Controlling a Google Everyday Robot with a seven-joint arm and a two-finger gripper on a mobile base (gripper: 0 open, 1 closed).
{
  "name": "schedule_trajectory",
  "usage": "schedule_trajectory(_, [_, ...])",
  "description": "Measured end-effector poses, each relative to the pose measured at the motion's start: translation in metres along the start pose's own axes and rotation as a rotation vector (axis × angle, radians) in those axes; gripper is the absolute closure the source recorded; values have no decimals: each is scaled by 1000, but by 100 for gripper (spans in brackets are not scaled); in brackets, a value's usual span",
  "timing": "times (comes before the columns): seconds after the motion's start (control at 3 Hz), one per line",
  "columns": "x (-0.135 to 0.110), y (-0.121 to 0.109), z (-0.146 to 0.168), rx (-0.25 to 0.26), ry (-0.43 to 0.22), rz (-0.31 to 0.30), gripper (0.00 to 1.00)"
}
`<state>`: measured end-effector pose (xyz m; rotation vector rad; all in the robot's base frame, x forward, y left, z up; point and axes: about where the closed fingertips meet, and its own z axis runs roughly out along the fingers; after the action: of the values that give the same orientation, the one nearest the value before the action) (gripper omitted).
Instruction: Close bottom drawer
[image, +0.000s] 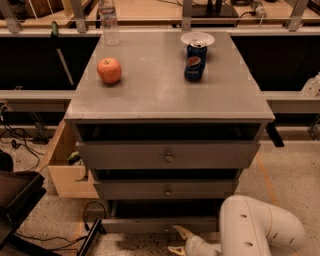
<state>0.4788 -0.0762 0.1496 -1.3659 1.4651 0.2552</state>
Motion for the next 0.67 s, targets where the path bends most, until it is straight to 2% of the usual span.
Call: schedule_trajectory(0.67, [-2,0,3,-1,-4,-1,87])
